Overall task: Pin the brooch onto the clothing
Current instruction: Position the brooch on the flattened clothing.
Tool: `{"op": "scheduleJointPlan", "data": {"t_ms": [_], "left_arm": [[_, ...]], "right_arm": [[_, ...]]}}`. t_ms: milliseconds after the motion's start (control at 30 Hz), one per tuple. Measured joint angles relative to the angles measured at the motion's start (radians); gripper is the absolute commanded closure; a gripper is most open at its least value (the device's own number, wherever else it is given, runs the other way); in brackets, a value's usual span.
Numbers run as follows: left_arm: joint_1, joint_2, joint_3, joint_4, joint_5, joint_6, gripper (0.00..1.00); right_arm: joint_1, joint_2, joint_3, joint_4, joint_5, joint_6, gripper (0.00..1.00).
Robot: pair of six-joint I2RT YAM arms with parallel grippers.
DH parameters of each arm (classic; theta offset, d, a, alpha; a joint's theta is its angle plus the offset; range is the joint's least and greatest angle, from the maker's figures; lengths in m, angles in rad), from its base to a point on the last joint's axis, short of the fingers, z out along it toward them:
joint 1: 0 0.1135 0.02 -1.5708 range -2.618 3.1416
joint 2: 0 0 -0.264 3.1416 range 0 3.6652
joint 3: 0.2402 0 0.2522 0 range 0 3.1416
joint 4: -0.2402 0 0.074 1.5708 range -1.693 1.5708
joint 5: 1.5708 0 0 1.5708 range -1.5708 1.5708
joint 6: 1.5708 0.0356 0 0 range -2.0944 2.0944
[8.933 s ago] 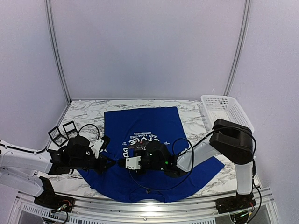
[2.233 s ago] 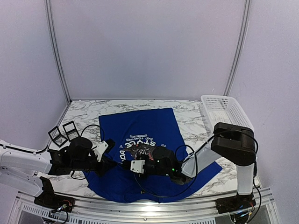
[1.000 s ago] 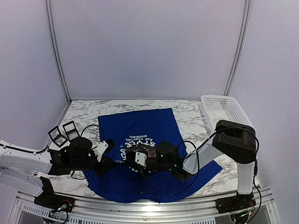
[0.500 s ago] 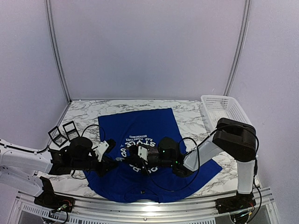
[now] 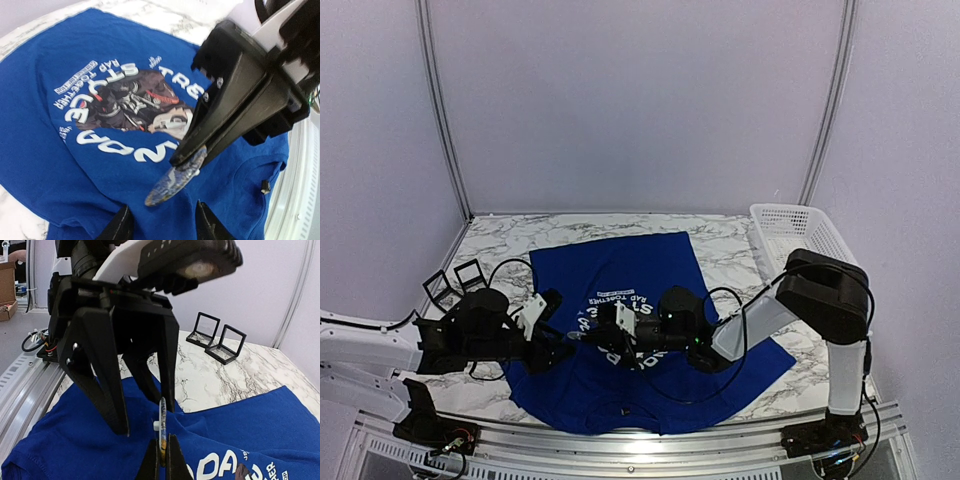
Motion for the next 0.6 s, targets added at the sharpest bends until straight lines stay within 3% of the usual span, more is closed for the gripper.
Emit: {"op": "scheduleJointPlan", "data": {"t_ms": [267, 600], "left_arm": [[0.0, -0.089, 0.0, -0.013, -0.061, 0.051, 0.69], [0.0, -0.068, 0.001, -0.03, -0.052, 0.11, 0.67]], "right_arm": [[-0.039, 0.0, 0.0, -0.016, -0.145, -0.019, 1.0], [-0.042, 0.0, 0.0, -0.04, -0.201, -0.027, 1.0]]}}
